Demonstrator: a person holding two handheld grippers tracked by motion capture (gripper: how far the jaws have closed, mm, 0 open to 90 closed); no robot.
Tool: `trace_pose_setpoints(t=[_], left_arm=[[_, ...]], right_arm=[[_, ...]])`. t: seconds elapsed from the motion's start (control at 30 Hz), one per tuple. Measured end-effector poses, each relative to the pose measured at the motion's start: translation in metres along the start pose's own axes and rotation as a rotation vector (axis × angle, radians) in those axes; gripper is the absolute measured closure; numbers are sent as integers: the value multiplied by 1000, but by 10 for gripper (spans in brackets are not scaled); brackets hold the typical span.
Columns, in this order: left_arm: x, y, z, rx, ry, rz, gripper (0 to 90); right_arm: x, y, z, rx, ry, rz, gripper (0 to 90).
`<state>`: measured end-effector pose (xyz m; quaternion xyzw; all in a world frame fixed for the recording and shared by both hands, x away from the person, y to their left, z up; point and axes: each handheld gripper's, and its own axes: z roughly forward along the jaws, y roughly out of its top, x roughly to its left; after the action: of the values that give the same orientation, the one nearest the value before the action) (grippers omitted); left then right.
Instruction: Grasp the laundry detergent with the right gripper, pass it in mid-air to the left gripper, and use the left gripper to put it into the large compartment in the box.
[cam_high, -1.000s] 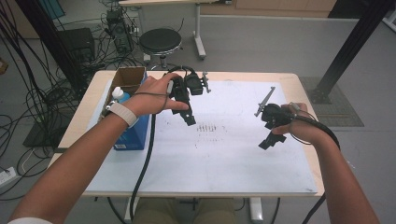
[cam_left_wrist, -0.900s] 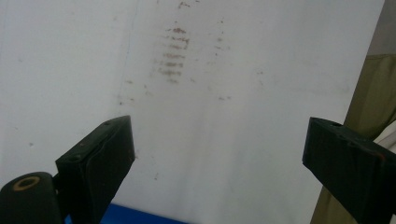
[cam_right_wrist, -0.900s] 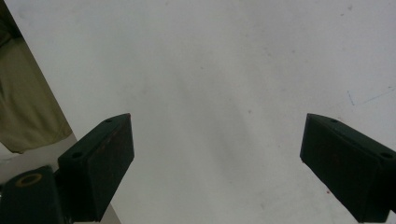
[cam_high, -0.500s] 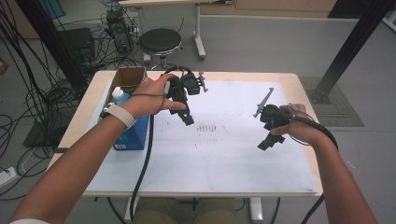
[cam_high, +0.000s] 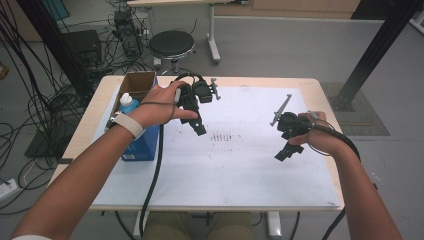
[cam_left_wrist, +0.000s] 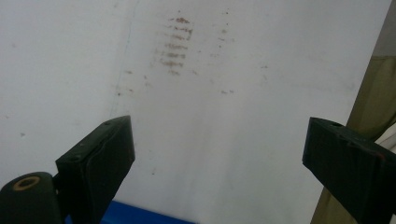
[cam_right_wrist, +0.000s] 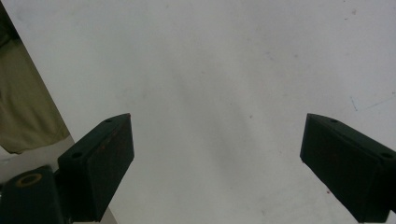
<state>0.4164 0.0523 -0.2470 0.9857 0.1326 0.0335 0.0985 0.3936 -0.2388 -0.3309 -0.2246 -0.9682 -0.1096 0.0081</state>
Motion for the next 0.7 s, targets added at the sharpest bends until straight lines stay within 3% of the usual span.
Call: trace_pose_setpoints(t=[0.7], left_arm=[[1, -4, 1, -4, -4, -7, 96]], right_arm=[[2, 0, 1, 0, 1, -2, 99]])
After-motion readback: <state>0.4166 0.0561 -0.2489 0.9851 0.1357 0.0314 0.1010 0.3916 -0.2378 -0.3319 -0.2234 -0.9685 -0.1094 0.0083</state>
